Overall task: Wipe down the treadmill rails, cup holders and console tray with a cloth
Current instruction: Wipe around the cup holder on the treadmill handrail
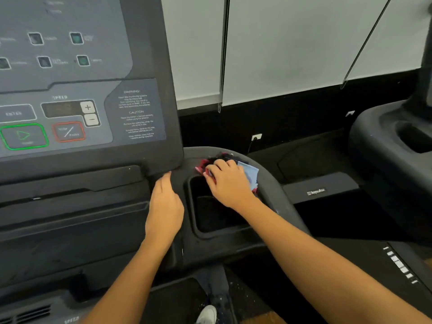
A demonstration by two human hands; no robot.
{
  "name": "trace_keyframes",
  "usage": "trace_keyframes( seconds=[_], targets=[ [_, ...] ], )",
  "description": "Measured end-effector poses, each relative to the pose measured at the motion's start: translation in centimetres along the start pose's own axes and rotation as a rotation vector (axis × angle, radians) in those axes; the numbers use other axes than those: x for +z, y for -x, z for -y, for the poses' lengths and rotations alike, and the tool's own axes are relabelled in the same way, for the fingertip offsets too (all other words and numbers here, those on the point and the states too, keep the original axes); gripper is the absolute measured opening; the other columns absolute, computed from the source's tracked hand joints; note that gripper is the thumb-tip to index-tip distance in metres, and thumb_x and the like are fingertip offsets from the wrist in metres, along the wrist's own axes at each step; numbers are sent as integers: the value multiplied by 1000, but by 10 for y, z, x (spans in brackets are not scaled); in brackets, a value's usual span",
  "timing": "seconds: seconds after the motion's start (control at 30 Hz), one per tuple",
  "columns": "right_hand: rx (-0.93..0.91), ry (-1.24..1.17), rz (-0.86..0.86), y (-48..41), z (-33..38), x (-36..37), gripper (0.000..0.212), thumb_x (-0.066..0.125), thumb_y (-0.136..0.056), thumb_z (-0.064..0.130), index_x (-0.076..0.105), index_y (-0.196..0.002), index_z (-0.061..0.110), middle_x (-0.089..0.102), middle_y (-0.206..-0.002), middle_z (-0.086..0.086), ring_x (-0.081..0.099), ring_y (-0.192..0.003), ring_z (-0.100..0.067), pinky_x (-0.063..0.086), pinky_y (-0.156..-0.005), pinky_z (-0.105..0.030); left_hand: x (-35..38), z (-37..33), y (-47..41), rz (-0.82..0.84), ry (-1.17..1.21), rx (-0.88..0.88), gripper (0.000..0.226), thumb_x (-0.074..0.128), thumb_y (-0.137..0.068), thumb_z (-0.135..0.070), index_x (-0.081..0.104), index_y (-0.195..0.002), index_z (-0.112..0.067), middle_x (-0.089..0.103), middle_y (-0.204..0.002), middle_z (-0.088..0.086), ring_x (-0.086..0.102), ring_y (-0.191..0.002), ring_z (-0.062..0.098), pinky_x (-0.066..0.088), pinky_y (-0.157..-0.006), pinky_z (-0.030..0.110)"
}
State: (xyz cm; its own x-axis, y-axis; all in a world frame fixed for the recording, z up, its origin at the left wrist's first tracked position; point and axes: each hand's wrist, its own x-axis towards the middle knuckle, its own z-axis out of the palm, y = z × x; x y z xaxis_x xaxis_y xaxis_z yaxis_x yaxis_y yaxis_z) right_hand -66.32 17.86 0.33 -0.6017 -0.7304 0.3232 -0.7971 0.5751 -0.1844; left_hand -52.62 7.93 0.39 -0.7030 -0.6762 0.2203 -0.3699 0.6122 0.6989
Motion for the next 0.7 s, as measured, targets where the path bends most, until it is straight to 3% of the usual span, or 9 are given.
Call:
trace_keyframes(
  seconds=[0.27,0.5,0.57,0.63,0.7],
  targets=[
    [234,166,-98,77,-14,-30,43,35,-89,35,66,-81,6,59,-70,-10,55,-58,-26,46,-53,-32,-1,1,2,20,-12,29,49,36,-93,2,30,-141,-3,41,-137,13,39,-126,23,33,-106,32],
    [314,198,-56,127,-8,-43,44,33,-90,35,68,-89,9,61,-77,-4,58,-66,-22,46,-57,-31,-1,3,2,26,-48,45,48,37,-93,0,31,-141,-3,40,-140,12,39,-128,23,33,-108,34],
    [312,263,-62,116,-12,-44,44,34,-90,35,70,-89,11,63,-81,-3,58,-72,-23,46,-64,-34,-1,3,3,31,-49,38,48,37,-94,-1,31,-141,-5,39,-140,11,39,-129,22,33,-107,34],
    [293,298,-28,100,-18,-44,45,33,-90,37,71,-95,14,65,-96,-5,60,-87,-26,45,-84,-40,-2,2,3,36,-54,37,48,36,-94,-2,31,-142,-5,39,-140,10,38,-129,22,32,-107,33],
    [271,224,70,86,-24,-46,45,32,-94,37,68,-111,16,56,-129,-8,50,-119,-32,26,-109,-49,-3,2,4,44,-69,41,48,36,-94,-1,30,-142,-5,39,-141,11,38,-129,22,32,-107,33]
  ],
)
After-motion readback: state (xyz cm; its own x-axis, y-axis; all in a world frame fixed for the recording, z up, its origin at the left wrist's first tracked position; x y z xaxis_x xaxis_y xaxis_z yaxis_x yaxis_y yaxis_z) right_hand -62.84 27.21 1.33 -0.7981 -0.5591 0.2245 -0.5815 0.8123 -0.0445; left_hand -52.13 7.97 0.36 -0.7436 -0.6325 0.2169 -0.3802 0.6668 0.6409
